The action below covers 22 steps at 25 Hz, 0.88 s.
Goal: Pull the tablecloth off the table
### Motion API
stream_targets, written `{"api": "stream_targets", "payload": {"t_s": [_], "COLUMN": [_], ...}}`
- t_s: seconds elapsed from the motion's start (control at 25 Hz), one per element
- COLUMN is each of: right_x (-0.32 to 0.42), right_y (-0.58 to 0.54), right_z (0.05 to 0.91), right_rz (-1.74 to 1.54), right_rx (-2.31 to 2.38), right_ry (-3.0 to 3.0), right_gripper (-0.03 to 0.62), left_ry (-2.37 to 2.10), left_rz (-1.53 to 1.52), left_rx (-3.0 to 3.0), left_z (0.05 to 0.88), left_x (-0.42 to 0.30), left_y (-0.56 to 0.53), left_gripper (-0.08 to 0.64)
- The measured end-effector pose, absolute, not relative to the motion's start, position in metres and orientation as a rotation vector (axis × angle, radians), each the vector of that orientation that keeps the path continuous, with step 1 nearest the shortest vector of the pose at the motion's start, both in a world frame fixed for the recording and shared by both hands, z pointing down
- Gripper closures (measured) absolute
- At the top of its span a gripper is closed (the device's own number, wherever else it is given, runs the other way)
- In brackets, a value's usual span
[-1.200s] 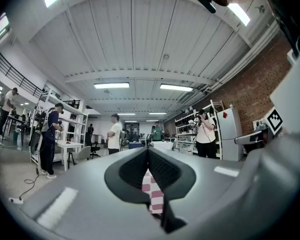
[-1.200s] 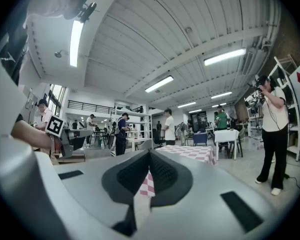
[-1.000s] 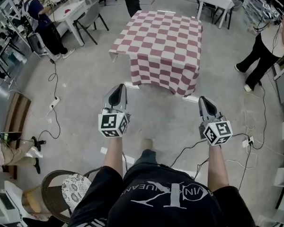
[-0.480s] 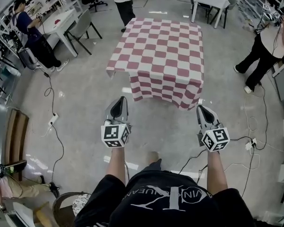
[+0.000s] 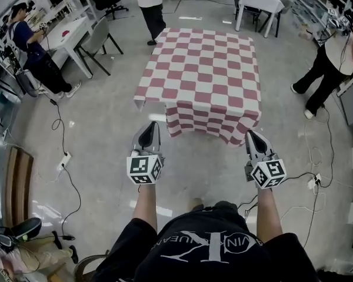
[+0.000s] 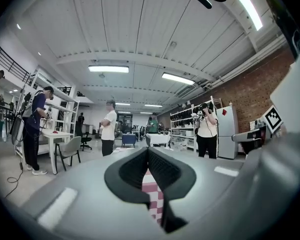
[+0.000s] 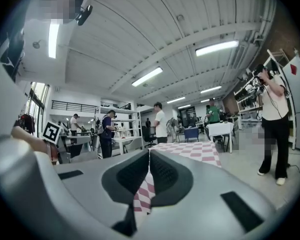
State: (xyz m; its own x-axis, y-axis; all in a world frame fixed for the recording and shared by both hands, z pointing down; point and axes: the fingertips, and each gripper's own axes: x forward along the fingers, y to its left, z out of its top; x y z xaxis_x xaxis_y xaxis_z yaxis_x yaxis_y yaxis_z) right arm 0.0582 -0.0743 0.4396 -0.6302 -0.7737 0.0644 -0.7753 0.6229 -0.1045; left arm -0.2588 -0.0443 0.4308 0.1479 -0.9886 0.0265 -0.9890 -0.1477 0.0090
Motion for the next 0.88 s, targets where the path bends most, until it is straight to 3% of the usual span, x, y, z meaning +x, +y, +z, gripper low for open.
{"api": "stream_targets", "payload": {"t_s": [0.4, 0.88], "right_x": [0.042, 0.024], "right_y": [-0.110, -0.233], "right_z": [0.452, 0.479], "right_rz": [0.206, 0.313], "right_rx": [1.266, 1.236], "right_ry": [-2.795, -2.804], "right_gripper": [0.580, 0.580], "left_ry": [-1.984, -1.937], "left_rz": [0.019, 0.046], "left_rx": [2.342, 2.302], "left_z": [0.453, 0.471], "left_x": [-0.268, -0.284], "left_y": [-0.081, -0.185], "left_gripper": [0.551, 0.551]}}
